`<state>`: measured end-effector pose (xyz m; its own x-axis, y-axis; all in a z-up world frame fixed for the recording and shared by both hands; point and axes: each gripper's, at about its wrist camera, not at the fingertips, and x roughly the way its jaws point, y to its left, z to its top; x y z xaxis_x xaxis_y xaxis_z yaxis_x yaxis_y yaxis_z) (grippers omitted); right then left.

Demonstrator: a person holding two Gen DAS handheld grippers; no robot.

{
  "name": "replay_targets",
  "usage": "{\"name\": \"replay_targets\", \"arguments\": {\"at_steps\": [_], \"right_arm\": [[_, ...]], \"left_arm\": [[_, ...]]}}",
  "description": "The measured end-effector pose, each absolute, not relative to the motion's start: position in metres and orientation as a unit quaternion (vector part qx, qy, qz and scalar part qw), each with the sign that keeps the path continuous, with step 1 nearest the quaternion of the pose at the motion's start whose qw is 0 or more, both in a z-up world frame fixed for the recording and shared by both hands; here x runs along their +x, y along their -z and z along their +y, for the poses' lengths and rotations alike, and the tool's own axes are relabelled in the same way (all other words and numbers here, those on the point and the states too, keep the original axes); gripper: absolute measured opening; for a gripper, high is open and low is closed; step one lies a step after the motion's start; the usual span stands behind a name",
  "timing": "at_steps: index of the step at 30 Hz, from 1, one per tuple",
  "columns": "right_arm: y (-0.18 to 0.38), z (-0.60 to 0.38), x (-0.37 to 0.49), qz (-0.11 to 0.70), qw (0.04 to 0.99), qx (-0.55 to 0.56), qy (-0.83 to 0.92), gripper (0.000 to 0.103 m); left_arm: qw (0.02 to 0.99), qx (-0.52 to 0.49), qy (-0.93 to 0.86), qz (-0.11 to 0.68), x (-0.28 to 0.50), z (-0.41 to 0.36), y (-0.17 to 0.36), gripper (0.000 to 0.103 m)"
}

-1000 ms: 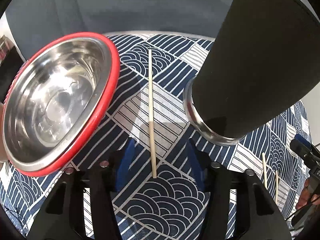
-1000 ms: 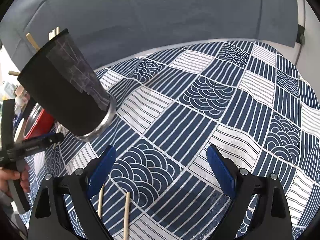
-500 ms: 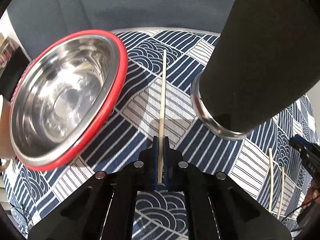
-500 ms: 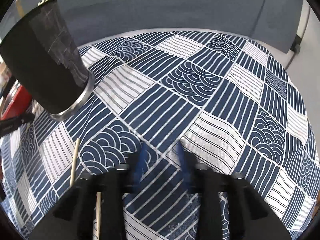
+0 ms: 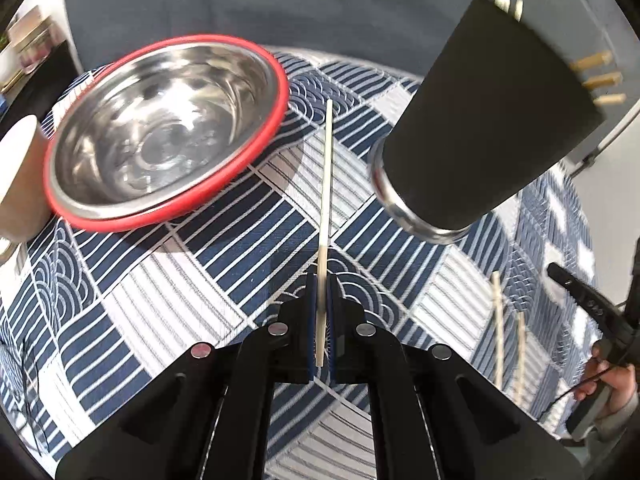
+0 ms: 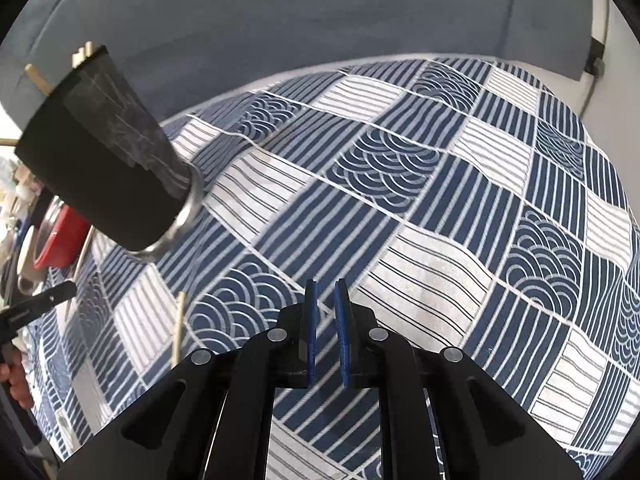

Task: Organize utensils
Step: 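Carry the stick over the black cup while the right gripper moves there too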

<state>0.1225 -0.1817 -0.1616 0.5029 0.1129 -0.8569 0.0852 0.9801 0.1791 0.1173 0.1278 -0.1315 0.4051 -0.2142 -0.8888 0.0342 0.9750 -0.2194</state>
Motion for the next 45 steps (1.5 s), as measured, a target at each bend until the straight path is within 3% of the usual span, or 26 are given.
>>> {"name": "replay_targets", "arguments": {"at_steps": [12, 21, 33, 45], "right_arm": [[0.075, -0.151, 0.137, 0.398, 0.909, 0.083, -0.092, 0.010], [0.005, -0.132, 0.153, 0.317, 0.932, 0.087, -0.151, 0.010], [0.001, -0.118, 0.172, 0.307, 0.930, 0.067, -0.191, 0.011], [0.024, -0.097, 0.198, 0.338, 0.916, 0.040, -0.213, 0.011]], "left_arm": [[0.891, -0.114, 0.099, 0.427, 0.116, 0.136, 0.024, 0.004], [0.917, -0.115, 0.160, 0.348, 0.147, 0.101, -0.039, 0.004], [0.896, -0.131, 0.208, 0.371, 0.193, 0.045, 0.008, 0.004], [0.889, -0.105, 0.196, 0.401, 0.207, 0.038, 0.036, 0.004]]}}
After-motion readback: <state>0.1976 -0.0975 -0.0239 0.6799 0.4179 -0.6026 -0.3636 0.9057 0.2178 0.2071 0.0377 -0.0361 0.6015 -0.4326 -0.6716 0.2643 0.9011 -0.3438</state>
